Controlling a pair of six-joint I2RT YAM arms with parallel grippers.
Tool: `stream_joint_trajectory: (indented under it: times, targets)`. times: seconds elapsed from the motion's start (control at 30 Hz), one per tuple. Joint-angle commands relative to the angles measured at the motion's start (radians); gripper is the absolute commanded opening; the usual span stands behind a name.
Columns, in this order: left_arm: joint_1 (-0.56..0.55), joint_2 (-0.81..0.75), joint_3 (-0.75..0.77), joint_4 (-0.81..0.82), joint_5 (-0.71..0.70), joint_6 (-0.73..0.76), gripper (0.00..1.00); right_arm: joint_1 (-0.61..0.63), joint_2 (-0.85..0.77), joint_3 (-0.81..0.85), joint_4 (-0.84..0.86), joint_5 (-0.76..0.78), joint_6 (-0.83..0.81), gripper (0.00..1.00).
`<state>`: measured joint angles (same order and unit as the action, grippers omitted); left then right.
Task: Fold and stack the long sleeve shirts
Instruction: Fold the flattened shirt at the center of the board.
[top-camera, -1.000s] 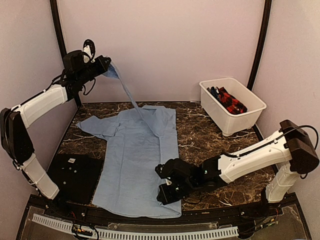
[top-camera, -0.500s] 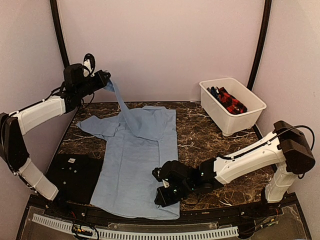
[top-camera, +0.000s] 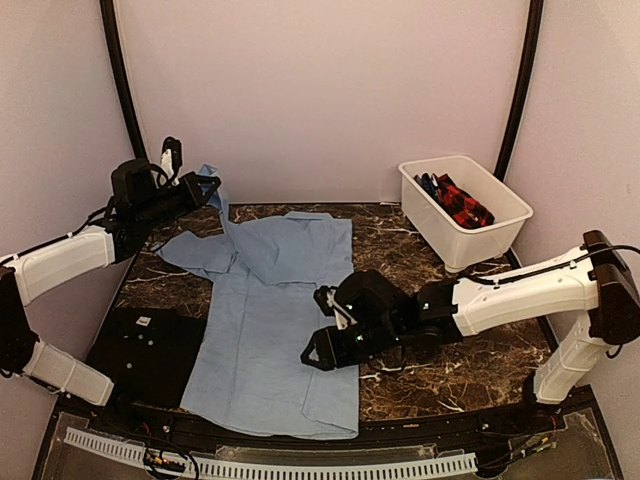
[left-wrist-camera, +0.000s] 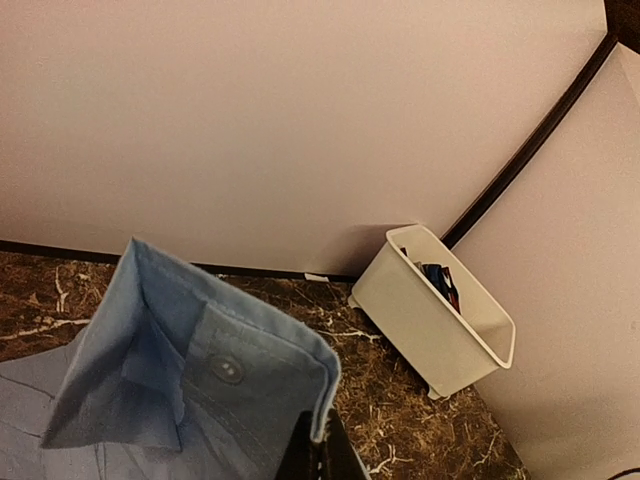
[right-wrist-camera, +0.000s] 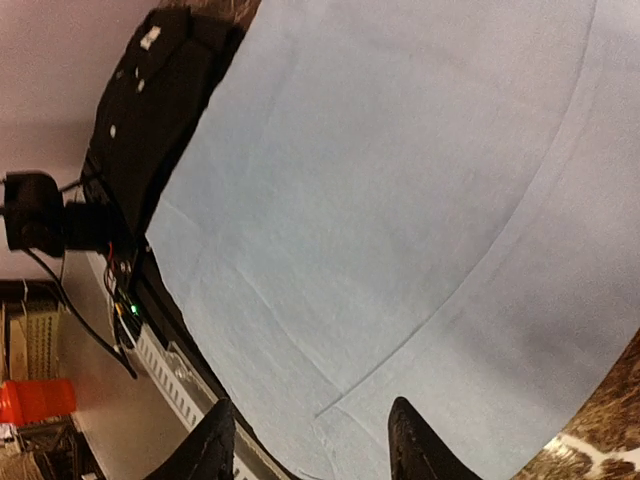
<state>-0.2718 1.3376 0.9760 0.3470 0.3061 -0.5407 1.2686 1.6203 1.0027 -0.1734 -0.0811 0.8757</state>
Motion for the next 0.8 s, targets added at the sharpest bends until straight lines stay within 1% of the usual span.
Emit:
stream_joint_trajectory:
  times: [0.0,0.07,0.17,0.27,0.37,0.5,0.77]
  targets:
    - [0.005,-0.082,-0.084,0.041,0.089,-0.046,0.00,-0.152,-0.049,0.071,0.008,0.101,-0.062,0.48]
    - [0.005,-0.111,-0.111,0.033,0.101,-0.052,0.00,-0.226,-0.029,0.099,0.030,0.110,-0.085,0.46]
    - [0.005,-0.143,-0.136,0.006,0.116,-0.039,0.00,-0.334,0.029,0.157,0.071,0.103,-0.125,0.39]
    - [0.004,-0.169,-0.158,-0.019,0.143,-0.037,0.00,-0.421,0.125,0.248,0.081,0.093,-0.174,0.30]
    - [0.000,-0.188,-0.172,-0.035,0.179,-0.037,0.00,-0.485,0.232,0.346,0.104,0.049,-0.210,0.24]
    - [-0.013,-0.206,-0.181,-0.065,0.211,-0.029,0.00,-0.539,0.382,0.484,0.116,-0.009,-0.217,0.15]
    - [-0.086,-0.214,-0.185,-0.120,0.234,-0.007,0.00,-0.564,0.644,0.758,0.108,-0.104,-0.192,0.10]
